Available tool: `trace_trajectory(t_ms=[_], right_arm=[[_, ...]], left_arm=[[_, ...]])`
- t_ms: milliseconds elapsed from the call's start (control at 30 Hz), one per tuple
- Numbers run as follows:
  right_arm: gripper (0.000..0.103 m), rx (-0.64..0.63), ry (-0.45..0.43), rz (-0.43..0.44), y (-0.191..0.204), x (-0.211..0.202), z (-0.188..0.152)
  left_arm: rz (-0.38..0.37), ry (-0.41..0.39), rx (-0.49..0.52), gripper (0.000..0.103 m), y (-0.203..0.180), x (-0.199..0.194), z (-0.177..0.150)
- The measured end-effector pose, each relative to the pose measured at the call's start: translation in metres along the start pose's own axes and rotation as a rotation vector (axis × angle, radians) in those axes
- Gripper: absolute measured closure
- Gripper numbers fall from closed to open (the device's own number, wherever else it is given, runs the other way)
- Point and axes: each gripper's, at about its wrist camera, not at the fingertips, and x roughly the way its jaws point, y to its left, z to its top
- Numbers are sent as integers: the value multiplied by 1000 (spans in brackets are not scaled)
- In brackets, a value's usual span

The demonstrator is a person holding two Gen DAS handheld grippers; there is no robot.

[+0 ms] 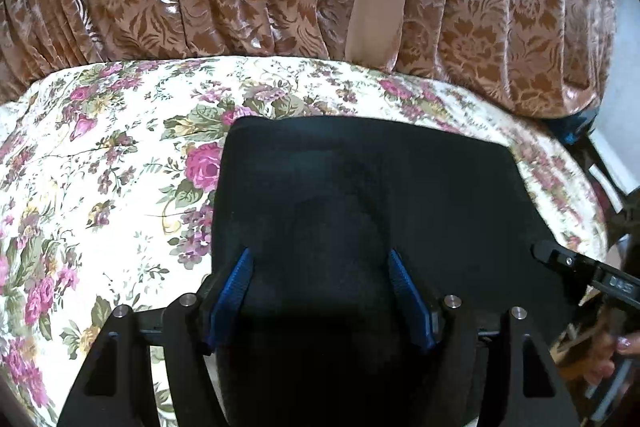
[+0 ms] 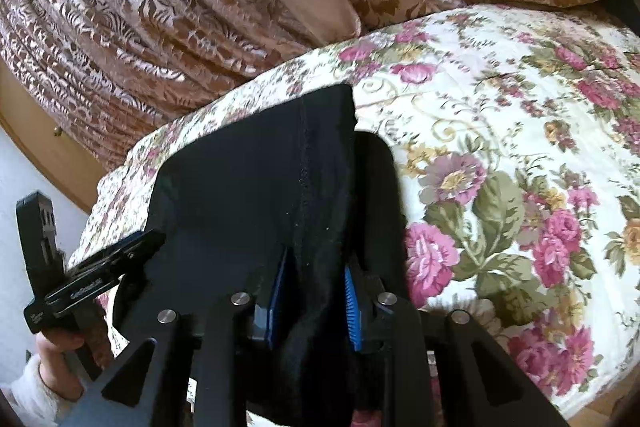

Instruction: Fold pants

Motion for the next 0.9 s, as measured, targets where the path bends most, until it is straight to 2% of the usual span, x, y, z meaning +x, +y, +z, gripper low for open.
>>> trace_trajectory(t_ms=[100,167,300,367,433,533,600,733,900], right_arm=[[78,-51,-73,-65,7,-15,8],[78,-91,-132,-75,14,-24,20],[78,-135,-151,-87,29,-24,44],[78,-161,-137,-81,40,-17,54],[78,-211,-88,-106,54,1,63],[78,-307,7,-140,75,34,71],[78,-373,54,-184,83,58,73],[79,-389,78,-281,69,81,72],[78,-302,77,-307,36,108,74]], left_arm=[[9,-16,32,34,-2,-9,7],[10,-25,49,34,-4,-12,15],[10,-42,57,34,-7,-12,33],[11,-24,79,35,-12,-4,42],[23,8,117,35,-22,8,50],[73,71,206,43,-39,31,61],[92,115,220,45,-38,49,66],[115,123,199,40,-30,71,75],[121,142,166,36,-22,106,77]])
